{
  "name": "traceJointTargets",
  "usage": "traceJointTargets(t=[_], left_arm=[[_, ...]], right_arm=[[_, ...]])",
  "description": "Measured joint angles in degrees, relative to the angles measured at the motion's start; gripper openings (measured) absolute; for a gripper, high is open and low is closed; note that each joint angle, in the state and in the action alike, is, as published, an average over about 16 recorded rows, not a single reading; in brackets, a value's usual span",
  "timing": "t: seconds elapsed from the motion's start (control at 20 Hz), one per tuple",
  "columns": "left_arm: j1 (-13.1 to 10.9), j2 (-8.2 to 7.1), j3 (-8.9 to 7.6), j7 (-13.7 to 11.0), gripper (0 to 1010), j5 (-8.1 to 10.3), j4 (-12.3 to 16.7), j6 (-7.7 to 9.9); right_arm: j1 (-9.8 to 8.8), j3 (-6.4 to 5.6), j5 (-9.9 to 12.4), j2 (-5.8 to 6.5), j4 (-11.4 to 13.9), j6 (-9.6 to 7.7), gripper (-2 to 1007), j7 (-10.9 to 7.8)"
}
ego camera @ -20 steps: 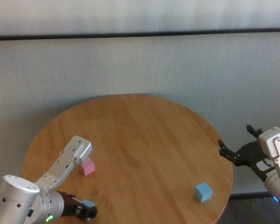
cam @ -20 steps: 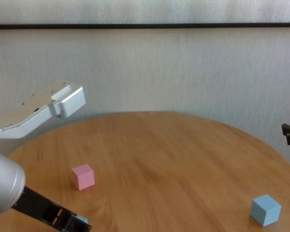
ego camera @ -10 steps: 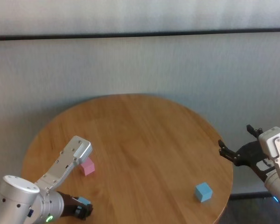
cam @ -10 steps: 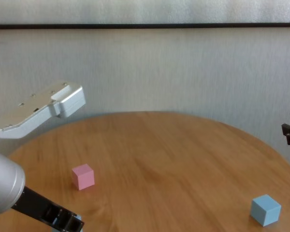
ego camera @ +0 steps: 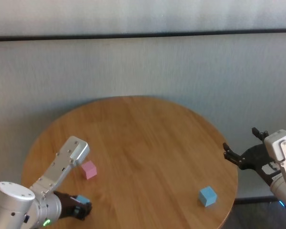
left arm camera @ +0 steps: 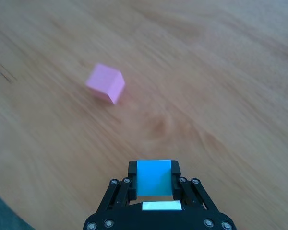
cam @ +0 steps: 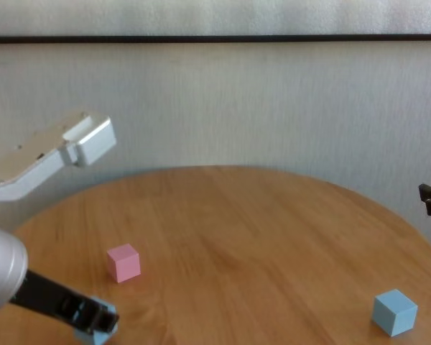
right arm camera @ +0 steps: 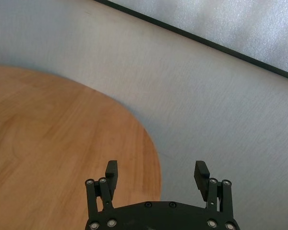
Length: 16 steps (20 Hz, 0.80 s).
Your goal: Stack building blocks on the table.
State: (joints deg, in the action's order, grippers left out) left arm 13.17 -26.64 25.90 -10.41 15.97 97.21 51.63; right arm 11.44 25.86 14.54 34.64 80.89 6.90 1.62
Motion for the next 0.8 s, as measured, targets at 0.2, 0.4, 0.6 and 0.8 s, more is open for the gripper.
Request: traceJointTargets(t=[0.2, 0.4, 0.6, 0.8], left_arm=[[0.9, -0.90, 0.89, -1.1, 393, -1.87, -0.1, -3.11], [2.8, -1.73, 2.80, -3.0, 393, -4.07, -0.9, -6.64], [5.4, -1.99, 5.26, -5.0, 393, -6.34, -2.5, -9.94], [8.1, -1.20, 7.47, -6.8, 393, -8.14, -4.8, -12.37]], right_arm=[[0.00, 0.00, 0.0, 0.00, 0.0, 0.00, 1004, 0.00], [0.00, 0.00, 0.0, 0.00, 0.0, 0.00, 1005, 0.00], [0.00, 0.00, 0.0, 0.00, 0.0, 0.00, 1005, 0.00], [0.00, 0.00, 0.0, 0.00, 0.0, 0.00, 1005, 0.00]])
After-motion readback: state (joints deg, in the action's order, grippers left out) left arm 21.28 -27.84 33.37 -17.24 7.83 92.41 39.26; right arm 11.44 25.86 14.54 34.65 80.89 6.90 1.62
